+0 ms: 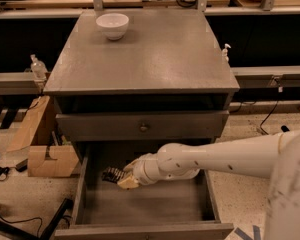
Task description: Pick rxbar chocolate from middle drawer and place on counter
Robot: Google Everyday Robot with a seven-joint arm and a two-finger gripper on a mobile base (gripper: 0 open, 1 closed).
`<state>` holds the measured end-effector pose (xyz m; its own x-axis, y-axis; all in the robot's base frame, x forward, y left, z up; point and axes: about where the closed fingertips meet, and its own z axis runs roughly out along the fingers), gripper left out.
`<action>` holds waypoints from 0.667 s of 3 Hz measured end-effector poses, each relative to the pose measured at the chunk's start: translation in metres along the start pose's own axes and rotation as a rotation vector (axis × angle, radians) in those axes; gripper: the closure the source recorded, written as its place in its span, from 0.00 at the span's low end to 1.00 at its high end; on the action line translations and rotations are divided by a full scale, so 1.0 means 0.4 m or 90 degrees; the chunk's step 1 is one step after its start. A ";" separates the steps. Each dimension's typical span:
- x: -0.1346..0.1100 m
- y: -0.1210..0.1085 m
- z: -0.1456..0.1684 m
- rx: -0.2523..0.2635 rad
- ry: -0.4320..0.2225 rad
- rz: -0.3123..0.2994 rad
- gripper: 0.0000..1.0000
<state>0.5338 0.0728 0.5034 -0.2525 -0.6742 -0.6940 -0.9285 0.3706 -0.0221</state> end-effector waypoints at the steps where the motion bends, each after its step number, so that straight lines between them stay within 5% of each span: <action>1: -0.070 0.058 -0.100 -0.005 0.035 0.015 1.00; 2: -0.134 0.090 -0.184 0.003 0.077 0.047 1.00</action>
Offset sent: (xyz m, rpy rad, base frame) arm -0.0136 0.0011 0.3130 -0.1249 -0.1726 -0.1414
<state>0.4937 0.0750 0.5928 -0.3510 -0.7173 -0.6019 -0.9053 0.4242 0.0224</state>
